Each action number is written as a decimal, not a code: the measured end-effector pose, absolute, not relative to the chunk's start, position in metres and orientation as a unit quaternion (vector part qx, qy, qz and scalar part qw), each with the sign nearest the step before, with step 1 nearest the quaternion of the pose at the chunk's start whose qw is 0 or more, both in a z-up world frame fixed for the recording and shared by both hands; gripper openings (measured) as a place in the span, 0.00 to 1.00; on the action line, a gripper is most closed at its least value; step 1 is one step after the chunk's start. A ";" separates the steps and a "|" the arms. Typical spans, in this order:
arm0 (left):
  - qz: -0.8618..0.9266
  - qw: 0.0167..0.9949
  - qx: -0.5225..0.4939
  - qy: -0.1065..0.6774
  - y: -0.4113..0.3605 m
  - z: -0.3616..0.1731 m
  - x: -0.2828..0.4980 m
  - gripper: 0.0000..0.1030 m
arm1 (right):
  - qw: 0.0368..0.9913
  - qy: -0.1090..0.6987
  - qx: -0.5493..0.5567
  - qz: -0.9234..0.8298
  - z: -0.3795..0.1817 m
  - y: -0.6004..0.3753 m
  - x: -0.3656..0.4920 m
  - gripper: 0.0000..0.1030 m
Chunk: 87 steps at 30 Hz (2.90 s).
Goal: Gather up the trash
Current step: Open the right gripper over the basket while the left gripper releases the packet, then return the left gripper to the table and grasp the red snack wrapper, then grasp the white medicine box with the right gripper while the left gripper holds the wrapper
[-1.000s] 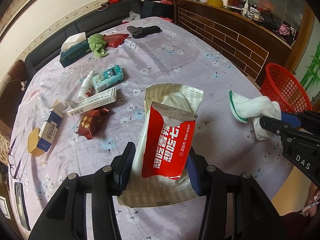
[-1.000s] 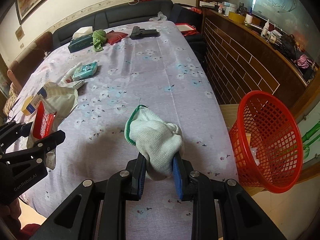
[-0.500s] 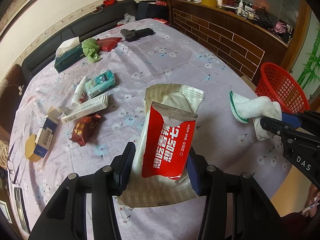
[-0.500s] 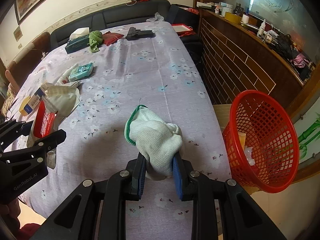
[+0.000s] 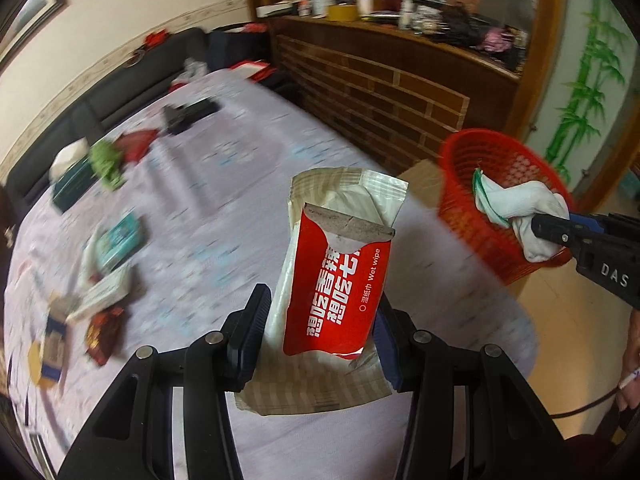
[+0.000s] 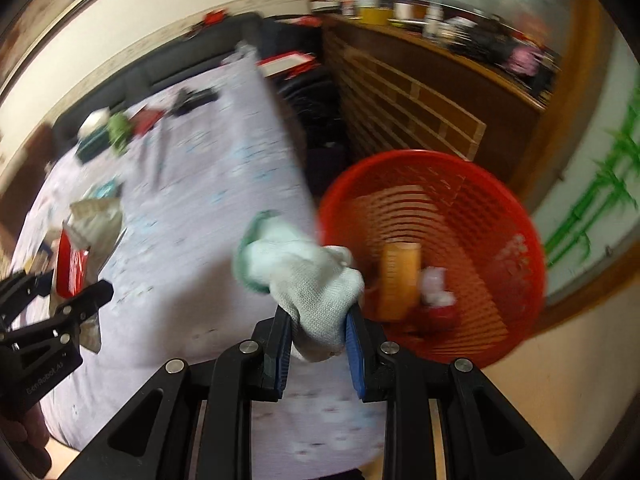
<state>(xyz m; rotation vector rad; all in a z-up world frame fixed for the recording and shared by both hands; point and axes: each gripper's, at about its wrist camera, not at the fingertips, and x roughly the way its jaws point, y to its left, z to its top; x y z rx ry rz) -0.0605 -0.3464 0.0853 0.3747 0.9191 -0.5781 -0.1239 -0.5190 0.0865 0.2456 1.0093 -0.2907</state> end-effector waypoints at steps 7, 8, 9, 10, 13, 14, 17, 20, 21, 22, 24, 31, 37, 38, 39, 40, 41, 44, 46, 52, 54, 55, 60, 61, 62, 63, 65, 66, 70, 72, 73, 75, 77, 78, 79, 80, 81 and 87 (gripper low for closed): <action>-0.341 0.824 0.182 0.414 -0.427 0.109 -0.067 0.47 | 0.849 0.467 0.146 -0.200 0.097 -0.589 -0.143 0.25; -0.350 0.820 0.180 0.416 -0.439 0.111 -0.067 0.47 | 0.848 0.466 0.151 -0.205 0.099 -0.597 -0.144 0.25; -0.355 0.818 0.181 0.416 -0.449 0.113 -0.067 0.47 | 0.847 0.463 0.158 -0.207 0.101 -0.605 -0.145 0.25; -0.359 0.816 0.184 0.413 -0.460 0.114 -0.067 0.47 | 0.847 0.460 0.164 -0.209 0.103 -0.612 -0.145 0.26; -0.372 0.810 0.192 0.411 -0.485 0.115 -0.068 0.51 | 0.849 0.450 0.177 -0.213 0.107 -0.627 -0.141 0.30; -0.375 0.807 0.192 0.414 -0.493 0.114 -0.067 0.55 | 0.850 0.446 0.186 -0.208 0.109 -0.633 -0.138 0.31; -0.377 0.807 0.185 0.414 -0.500 0.117 -0.066 0.69 | 0.852 0.442 0.201 -0.197 0.113 -0.643 -0.132 0.54; -0.372 0.811 0.180 0.413 -0.492 0.119 -0.069 0.71 | 0.858 0.431 0.189 -0.205 0.120 -0.645 -0.135 0.61; -0.370 0.813 0.177 0.414 -0.487 0.119 -0.070 0.71 | 0.859 0.429 0.186 -0.209 0.122 -0.645 -0.137 0.61; -0.367 0.815 0.174 0.414 -0.480 0.119 -0.070 0.71 | 0.859 0.427 0.185 -0.212 0.123 -0.644 -0.140 0.61; -0.351 0.822 0.167 0.416 -0.462 0.118 -0.070 0.71 | 0.859 0.426 0.184 -0.215 0.124 -0.641 -0.144 0.61; -0.304 0.834 0.145 0.437 -0.397 0.109 -0.065 0.71 | 0.857 0.440 0.197 -0.181 0.113 -0.605 -0.143 0.61; -0.259 0.843 0.130 0.454 -0.337 0.102 -0.061 0.71 | 0.861 0.467 0.168 -0.111 0.100 -0.537 -0.120 0.61; -0.251 0.844 0.127 0.456 -0.323 0.101 -0.060 0.71 | 0.861 0.471 0.164 -0.101 0.098 -0.528 -0.117 0.61; -0.244 0.846 0.124 0.458 -0.314 0.101 -0.060 0.71 | 0.860 0.476 0.160 -0.090 0.095 -0.516 -0.114 0.61; -0.236 0.848 0.122 0.459 -0.303 0.100 -0.059 0.71 | 0.859 0.481 0.154 -0.078 0.093 -0.504 -0.110 0.61; -0.231 0.849 0.120 0.461 -0.295 0.099 -0.059 0.71 | 0.859 0.486 0.150 -0.067 0.091 -0.493 -0.107 0.61; -0.204 0.851 0.111 0.470 -0.260 0.092 -0.055 0.71 | 0.857 0.494 0.140 -0.042 0.088 -0.467 -0.100 0.61; -0.187 0.854 0.105 0.475 -0.239 0.088 -0.051 0.71 | 0.856 0.501 0.130 -0.024 0.086 -0.448 -0.097 0.61; -0.107 0.863 0.088 0.486 -0.160 0.071 -0.018 0.71 | 0.854 0.507 0.114 0.000 0.083 -0.414 -0.094 0.61; -0.088 0.863 0.082 0.491 -0.138 0.066 -0.001 0.70 | 0.854 0.507 0.113 -0.002 0.084 -0.410 -0.094 0.61; -0.083 0.863 0.079 0.492 -0.129 0.063 0.006 0.70 | 0.854 0.507 0.113 -0.004 0.084 -0.409 -0.095 0.61; -0.083 0.851 0.062 0.515 -0.109 0.042 0.040 0.70 | 0.855 0.506 0.115 -0.020 0.086 -0.413 -0.098 0.61; -0.086 0.848 0.062 0.519 -0.109 0.038 0.045 0.70 | 0.855 0.506 0.116 -0.023 0.087 -0.415 -0.098 0.61; -0.088 0.845 0.064 0.523 -0.111 0.032 0.050 0.70 | 0.854 0.506 0.117 -0.027 0.087 -0.417 -0.098 0.61; -0.089 0.844 0.067 0.525 -0.113 0.029 0.054 0.69 | 0.854 0.505 0.118 -0.032 0.088 -0.419 -0.100 0.61; -0.095 0.841 0.076 0.527 -0.119 0.022 0.061 0.68 | 0.854 0.504 0.120 -0.042 0.089 -0.424 -0.102 0.61; -0.095 0.841 0.080 0.526 -0.121 0.019 0.064 0.67 | 0.854 0.505 0.120 -0.047 0.089 -0.427 -0.102 0.61; -0.094 0.842 0.064 0.527 -0.122 0.012 0.072 0.43 | 0.850 0.508 0.121 -0.060 0.090 -0.433 -0.104 0.61; -0.092 0.846 0.063 0.522 -0.120 0.013 0.071 0.37 | 0.849 0.511 0.119 -0.061 0.089 -0.433 -0.103 0.61; -0.091 0.847 0.060 0.520 -0.118 0.013 0.069 0.36 | 0.849 0.513 0.117 -0.060 0.089 -0.432 -0.101 0.61; -0.092 0.848 0.052 0.520 -0.114 0.014 0.061 0.35 | 0.847 0.516 0.113 -0.050 0.089 -0.429 -0.096 0.61; -0.086 0.849 0.044 0.520 -0.106 0.015 0.051 0.35 | 0.847 0.520 0.106 -0.030 0.089 -0.420 -0.087 0.61; -0.084 0.849 0.038 0.520 -0.102 0.016 0.046 0.35 | 0.848 0.521 0.101 -0.017 0.089 -0.414 -0.082 0.61; -0.081 0.849 0.032 0.521 -0.097 0.017 0.041 0.35 | 0.848 0.521 0.097 -0.004 0.090 -0.409 -0.076 0.61; -0.076 0.850 0.025 0.521 -0.090 0.018 0.033 0.35 | 0.848 0.521 0.093 0.010 0.091 -0.403 -0.070 0.61; -0.071 0.851 0.023 0.521 -0.084 0.020 0.027 0.35 | 0.849 0.520 0.085 0.035 0.092 -0.392 -0.061 0.61; -0.041 0.855 0.014 0.517 -0.051 0.030 -0.005 0.35 | 0.833 0.529 0.059 0.151 0.088 -0.326 -0.006 0.61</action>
